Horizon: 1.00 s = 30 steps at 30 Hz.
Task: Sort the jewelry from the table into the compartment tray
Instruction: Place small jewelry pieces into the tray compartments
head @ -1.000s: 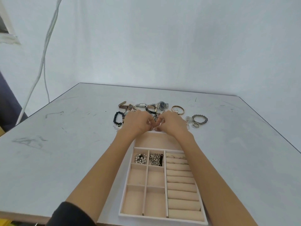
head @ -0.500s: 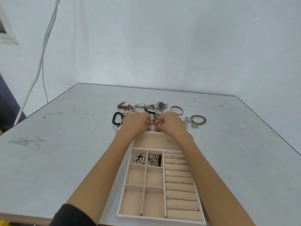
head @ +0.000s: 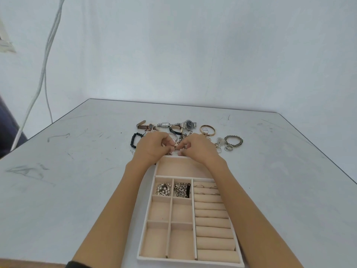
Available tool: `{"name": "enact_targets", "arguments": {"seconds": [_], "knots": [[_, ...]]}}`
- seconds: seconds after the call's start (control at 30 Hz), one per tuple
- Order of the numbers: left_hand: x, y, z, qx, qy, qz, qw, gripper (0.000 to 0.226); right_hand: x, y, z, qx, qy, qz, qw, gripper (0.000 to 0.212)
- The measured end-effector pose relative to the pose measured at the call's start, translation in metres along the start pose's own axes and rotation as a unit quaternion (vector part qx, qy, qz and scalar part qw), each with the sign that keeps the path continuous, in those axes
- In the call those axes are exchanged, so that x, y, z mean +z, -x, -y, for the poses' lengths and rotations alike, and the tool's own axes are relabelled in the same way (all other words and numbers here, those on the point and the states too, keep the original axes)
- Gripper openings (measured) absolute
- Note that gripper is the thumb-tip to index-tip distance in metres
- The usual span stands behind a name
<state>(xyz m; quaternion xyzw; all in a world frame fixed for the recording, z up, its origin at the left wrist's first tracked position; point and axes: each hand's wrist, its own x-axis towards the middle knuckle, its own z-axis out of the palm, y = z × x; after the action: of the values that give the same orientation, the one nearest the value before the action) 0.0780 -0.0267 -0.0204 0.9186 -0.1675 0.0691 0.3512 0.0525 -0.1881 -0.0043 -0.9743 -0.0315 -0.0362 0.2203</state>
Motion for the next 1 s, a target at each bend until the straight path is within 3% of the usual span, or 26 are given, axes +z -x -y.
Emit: {"name": "enact_targets", "arguments": {"seconds": [0.2, 0.47, 0.7, 1.0], "knots": [[-0.014, 0.008, 0.002, 0.001, 0.065, -0.024, 0.998, 0.007, 0.006, -0.003, 0.003, -0.012, 0.002, -0.006, 1.0, 0.011], [-0.015, 0.012, 0.003, 0.002, 0.097, -0.018, 0.995, 0.008, 0.003, -0.007, 0.001, 0.0, -0.05, 0.05, 0.998, 0.006], [-0.019, 0.02, -0.01, 0.027, 0.141, -0.055, 0.988, 0.009, -0.009, -0.001, -0.005, -0.014, -0.138, -0.026, 0.99, 0.015], [-0.019, 0.075, -0.044, 0.072, 0.245, -0.078, 0.964, 0.008, -0.052, 0.06, -0.012, -0.032, -0.282, -0.112, 0.952, 0.011]]}}
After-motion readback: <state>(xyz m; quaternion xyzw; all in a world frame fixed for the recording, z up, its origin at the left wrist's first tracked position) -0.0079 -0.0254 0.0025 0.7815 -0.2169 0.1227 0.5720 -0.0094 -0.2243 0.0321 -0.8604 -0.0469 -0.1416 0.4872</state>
